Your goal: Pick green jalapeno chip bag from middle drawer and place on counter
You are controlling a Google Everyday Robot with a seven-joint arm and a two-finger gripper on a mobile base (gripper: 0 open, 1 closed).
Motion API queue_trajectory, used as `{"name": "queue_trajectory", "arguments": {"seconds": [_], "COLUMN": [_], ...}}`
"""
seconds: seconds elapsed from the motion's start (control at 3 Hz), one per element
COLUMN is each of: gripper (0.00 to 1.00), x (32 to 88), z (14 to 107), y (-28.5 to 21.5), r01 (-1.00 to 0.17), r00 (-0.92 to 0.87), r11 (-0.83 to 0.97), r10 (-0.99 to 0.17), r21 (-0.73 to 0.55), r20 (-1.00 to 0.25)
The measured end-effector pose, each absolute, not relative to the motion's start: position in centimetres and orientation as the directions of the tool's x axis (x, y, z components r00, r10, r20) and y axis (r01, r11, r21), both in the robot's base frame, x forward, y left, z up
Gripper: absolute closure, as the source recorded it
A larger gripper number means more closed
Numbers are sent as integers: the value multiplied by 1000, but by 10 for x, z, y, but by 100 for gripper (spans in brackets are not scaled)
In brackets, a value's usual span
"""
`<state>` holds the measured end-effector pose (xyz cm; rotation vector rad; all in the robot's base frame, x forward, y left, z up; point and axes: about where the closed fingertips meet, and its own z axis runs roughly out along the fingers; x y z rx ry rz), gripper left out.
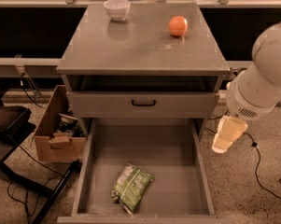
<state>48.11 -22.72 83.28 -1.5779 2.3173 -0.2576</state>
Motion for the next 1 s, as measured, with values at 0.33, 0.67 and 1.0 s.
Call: {"name": "queue_trajectory", "arguments": {"seconds": [0.33, 0.67, 1.0], "gripper": [0, 0, 0], "x": [507, 526, 528], "z": [774, 735, 733], "y": [-224, -215, -214], "r01": [-857, -852, -851], "r00": [-328, -330, -328], "r11": [380, 402, 402], "r10": [-923, -910, -909], "r21": [-348, -335, -336], "r20": [-199, -252, -257]}}
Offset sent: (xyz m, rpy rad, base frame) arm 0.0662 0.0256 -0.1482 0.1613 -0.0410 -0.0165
